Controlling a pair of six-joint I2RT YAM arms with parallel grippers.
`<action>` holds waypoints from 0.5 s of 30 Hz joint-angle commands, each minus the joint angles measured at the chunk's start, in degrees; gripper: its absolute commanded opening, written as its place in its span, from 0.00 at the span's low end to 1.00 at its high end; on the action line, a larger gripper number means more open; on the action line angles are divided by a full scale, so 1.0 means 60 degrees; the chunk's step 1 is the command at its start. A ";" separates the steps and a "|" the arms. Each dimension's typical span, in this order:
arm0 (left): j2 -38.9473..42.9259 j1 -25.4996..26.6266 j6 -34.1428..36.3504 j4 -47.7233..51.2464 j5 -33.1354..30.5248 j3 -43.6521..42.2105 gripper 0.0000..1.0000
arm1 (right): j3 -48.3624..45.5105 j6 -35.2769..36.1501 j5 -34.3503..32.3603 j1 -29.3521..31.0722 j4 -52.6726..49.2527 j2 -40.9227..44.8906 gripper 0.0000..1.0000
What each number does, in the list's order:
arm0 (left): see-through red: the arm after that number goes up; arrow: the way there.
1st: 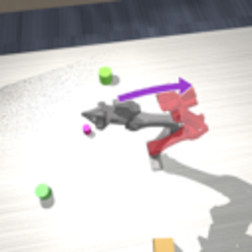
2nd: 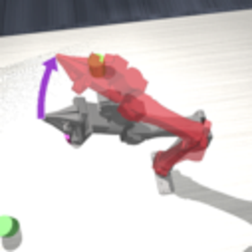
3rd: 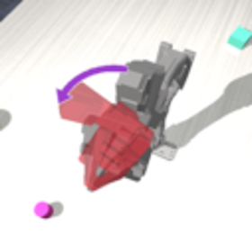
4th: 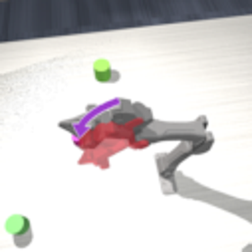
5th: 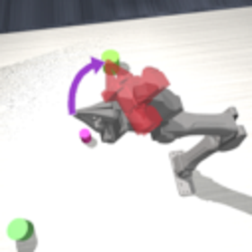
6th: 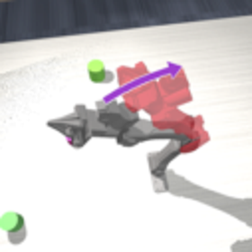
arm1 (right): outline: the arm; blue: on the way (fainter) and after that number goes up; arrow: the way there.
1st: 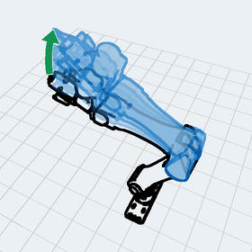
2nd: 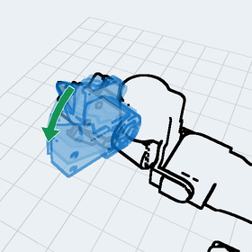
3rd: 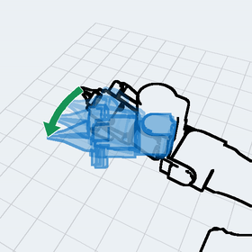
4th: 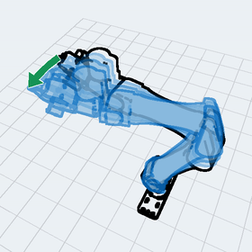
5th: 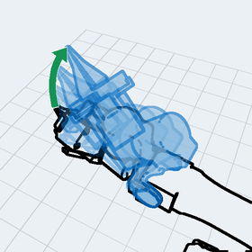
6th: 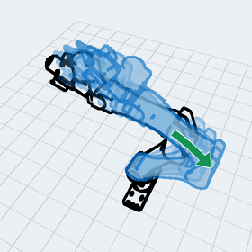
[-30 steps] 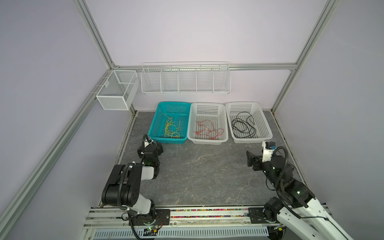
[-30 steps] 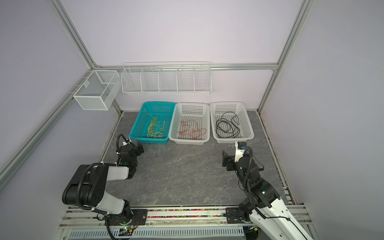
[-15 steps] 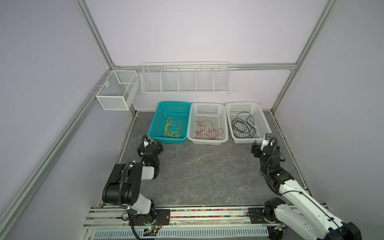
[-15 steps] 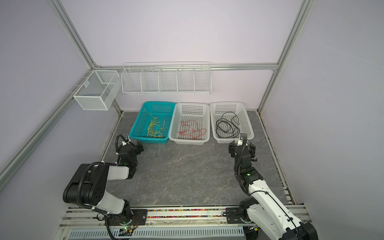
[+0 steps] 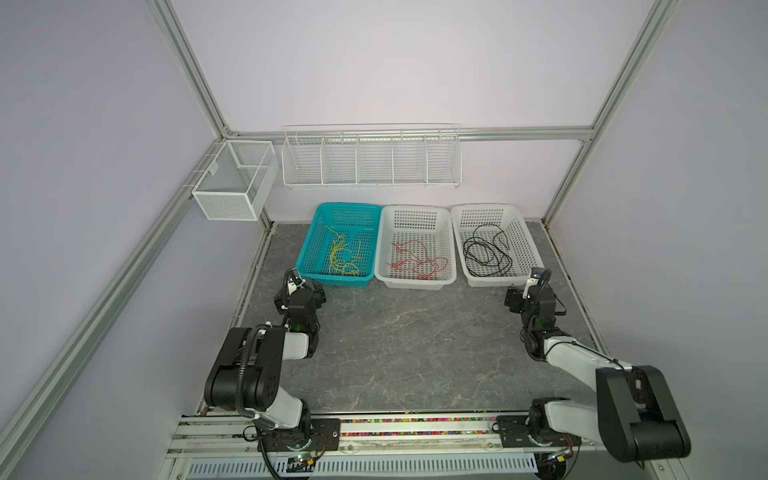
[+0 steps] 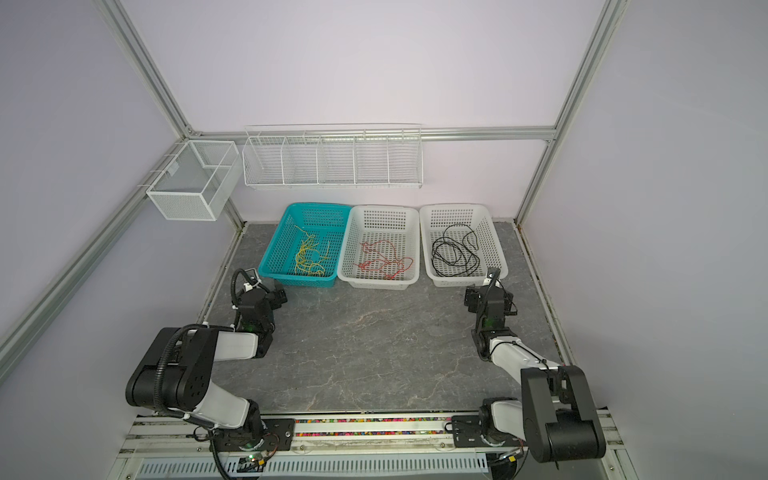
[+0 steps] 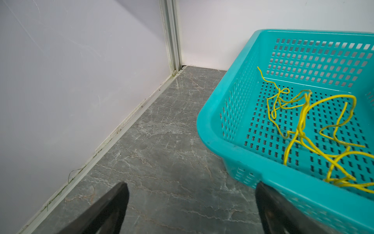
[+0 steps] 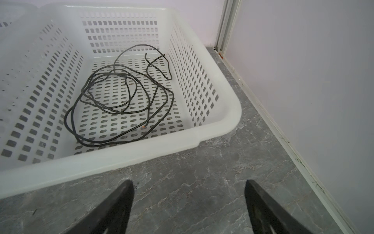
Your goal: Untangle the cables
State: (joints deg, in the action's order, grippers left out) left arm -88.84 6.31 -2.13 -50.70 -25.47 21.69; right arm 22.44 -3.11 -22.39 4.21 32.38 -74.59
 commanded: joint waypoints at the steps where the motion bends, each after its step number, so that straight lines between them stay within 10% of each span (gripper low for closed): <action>1: -0.0062 -0.0026 -0.0055 -0.0420 0.0024 0.0069 0.98 | -0.0183 0.0716 0.0624 -0.0035 0.1600 -0.0521 0.88; 9: -0.0060 -0.0026 -0.0055 -0.0432 0.0016 0.0066 0.98 | -0.0513 0.0962 0.1194 -0.0198 0.4249 -0.2441 0.88; 15: -0.0061 -0.0026 -0.0053 -0.0427 0.0013 0.0063 0.98 | -0.0167 0.0609 0.1934 -0.0614 0.3011 -0.2159 0.88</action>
State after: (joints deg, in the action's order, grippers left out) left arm -88.84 6.31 -2.15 -50.72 -25.47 21.69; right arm 20.75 0.30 -13.54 0.75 48.42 -88.14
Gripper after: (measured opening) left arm 0.983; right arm 0.878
